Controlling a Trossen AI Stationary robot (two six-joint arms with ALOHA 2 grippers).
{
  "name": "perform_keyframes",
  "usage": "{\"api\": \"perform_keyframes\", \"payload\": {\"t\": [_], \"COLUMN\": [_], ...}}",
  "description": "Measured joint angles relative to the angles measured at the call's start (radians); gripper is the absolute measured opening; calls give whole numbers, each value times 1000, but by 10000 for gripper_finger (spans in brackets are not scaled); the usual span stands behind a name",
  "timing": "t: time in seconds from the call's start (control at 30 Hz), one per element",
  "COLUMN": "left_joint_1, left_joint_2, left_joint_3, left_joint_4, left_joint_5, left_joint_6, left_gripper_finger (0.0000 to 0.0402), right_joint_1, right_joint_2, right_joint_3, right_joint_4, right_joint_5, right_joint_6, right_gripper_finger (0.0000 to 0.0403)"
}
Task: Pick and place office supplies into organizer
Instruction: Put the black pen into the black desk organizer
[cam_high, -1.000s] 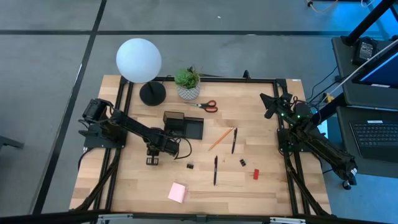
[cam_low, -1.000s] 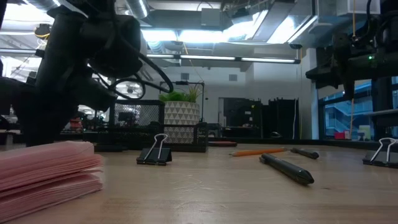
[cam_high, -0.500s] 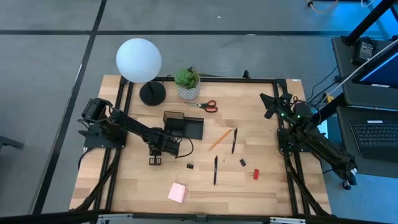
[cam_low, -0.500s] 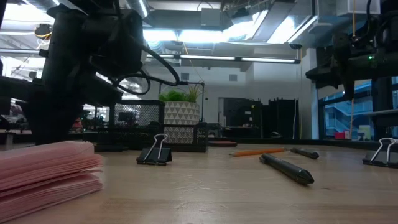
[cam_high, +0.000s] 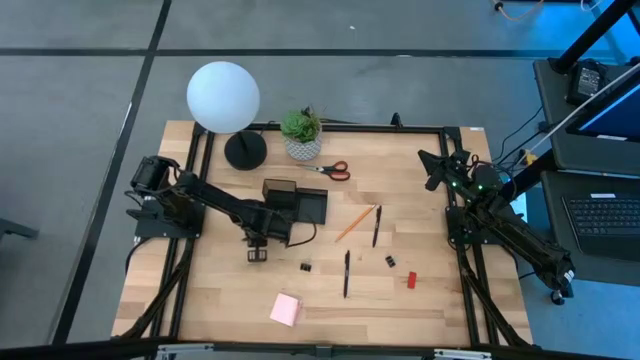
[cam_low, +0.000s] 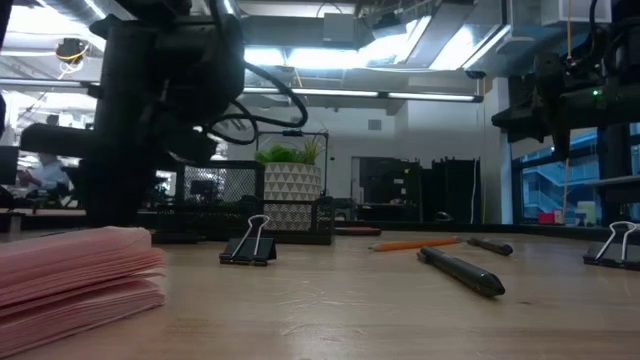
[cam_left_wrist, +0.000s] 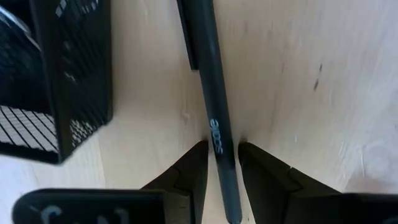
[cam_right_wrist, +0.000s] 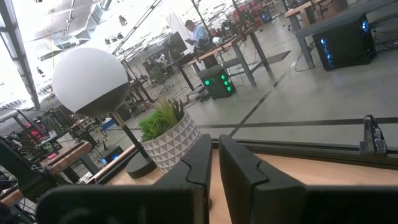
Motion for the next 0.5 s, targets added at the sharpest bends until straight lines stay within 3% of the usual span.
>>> {"api": "perform_keyframes", "payload": {"t": [0.5], "left_joint_1": [1], "left_joint_2": [2], "left_joint_3": [0], "left_joint_4": [161], "left_joint_5": [-88], "left_joint_6": [-10], "left_gripper_finger": [92], "right_joint_1": [0], "right_joint_2": [0], "right_joint_3": [0], "right_joint_4": [1], "right_joint_5": [0], "right_joint_6": [0], "right_gripper_finger": [35]}}
